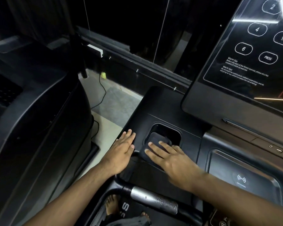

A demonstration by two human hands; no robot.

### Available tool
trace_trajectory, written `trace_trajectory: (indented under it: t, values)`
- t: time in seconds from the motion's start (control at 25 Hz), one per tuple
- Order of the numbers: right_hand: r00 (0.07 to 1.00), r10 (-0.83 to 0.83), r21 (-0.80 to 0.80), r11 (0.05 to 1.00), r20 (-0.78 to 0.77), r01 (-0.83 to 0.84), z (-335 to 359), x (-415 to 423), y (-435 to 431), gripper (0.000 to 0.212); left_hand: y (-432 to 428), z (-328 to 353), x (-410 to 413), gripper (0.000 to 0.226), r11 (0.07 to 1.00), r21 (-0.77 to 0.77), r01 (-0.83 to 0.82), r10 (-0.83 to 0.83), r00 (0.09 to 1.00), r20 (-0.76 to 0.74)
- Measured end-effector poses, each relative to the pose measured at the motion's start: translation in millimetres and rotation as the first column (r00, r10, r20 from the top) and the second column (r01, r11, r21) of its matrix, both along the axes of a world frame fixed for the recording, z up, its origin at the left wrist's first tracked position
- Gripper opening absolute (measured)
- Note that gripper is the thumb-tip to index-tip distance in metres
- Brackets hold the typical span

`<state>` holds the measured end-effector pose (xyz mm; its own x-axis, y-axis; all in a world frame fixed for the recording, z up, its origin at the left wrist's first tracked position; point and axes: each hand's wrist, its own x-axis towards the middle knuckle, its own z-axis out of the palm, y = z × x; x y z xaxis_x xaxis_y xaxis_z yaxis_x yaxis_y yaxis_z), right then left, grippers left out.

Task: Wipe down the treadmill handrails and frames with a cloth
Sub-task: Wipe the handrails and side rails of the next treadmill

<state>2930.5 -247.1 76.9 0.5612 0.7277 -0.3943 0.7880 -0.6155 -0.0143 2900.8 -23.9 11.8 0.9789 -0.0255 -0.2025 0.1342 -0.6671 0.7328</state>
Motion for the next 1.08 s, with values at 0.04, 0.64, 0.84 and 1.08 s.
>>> trace_trajectory:
  t: [0.04,0.64,0.84,1.08]
  values:
    - [0.984,0.167,-0.012,0.986,0.061,-0.167,2.4,1.7,-19.2,0.092,0.1,0.5,-3.7,0.050,1.000,-0.004,-0.003,0.003,1.000,0.003]
    - [0.588,0.808,-0.329,0.560,0.016,-0.760,-6.6,15.4,-41.8,0.045,0.8,-2.6,-52.6,0.048,0.985,-0.065,-0.158,0.160,0.987,0.030]
    - [0.640,0.765,-0.296,0.629,0.070,-0.719,-8.0,14.4,-31.8,0.060,3.0,-1.8,-56.8,0.048,0.983,-0.085,-0.164,0.167,0.986,0.022]
    - [0.772,0.633,-0.247,0.757,0.053,-0.604,-10.5,19.3,13.9,0.072,6.5,1.0,-66.3,0.048,0.981,-0.082,-0.176,0.176,0.984,0.003]
